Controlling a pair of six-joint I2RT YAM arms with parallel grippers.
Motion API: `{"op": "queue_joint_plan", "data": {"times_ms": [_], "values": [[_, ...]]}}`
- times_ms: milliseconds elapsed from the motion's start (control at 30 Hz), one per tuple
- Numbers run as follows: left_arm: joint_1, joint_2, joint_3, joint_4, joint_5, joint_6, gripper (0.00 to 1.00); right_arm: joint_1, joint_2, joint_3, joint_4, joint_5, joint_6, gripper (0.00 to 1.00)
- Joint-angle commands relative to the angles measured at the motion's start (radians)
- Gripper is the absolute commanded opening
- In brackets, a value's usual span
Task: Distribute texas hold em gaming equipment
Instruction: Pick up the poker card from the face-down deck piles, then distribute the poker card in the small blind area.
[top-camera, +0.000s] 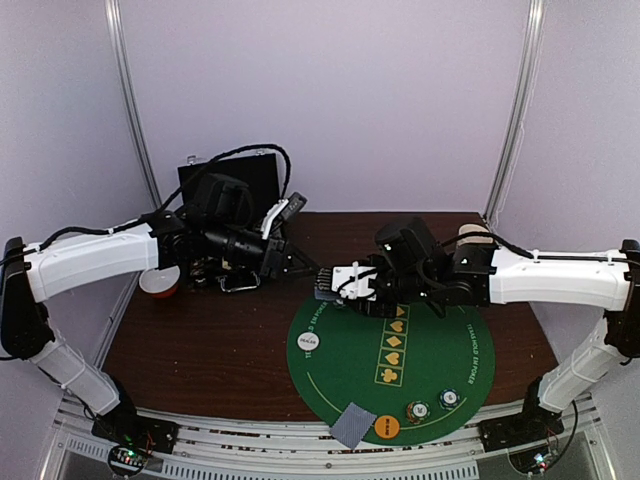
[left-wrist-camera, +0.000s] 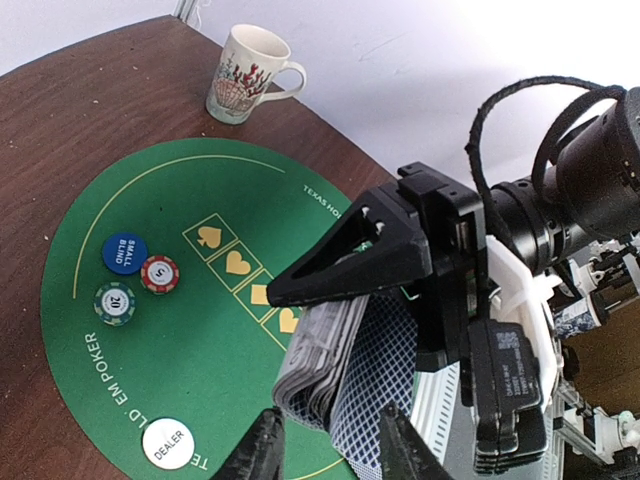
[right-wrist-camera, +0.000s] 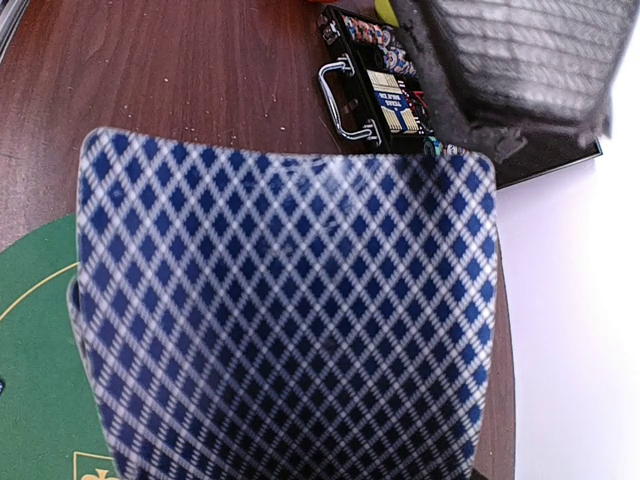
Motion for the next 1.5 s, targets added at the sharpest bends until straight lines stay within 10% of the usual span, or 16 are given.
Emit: {"op": "queue_joint_plan", "data": {"times_ms": [0,233,500,1467], "values": [[0.006,0.011,-0.008,0.017,0.013,0.004,0.35,-0.007,-0.037,-0.004,0.018,-0.007,0.005,0.44],[-0.009,0.037,-0.013,0.037,0.044,0.006,0.31,-0.007,-0.04,-0.005,0.018,-0.007,0.006,0.44],[-0.009,0.028,-0.017,0.061,0.079,0.003,0.0,-0.01,-0.043,-0.006,0.017,-0.006,0.006,0.44],[0.296,0.013,0.096,-0.168,0.011,0.201,0.0,-0.095,-0.099,-0.076,0.039,-0.013,0.022,0.44]]}}
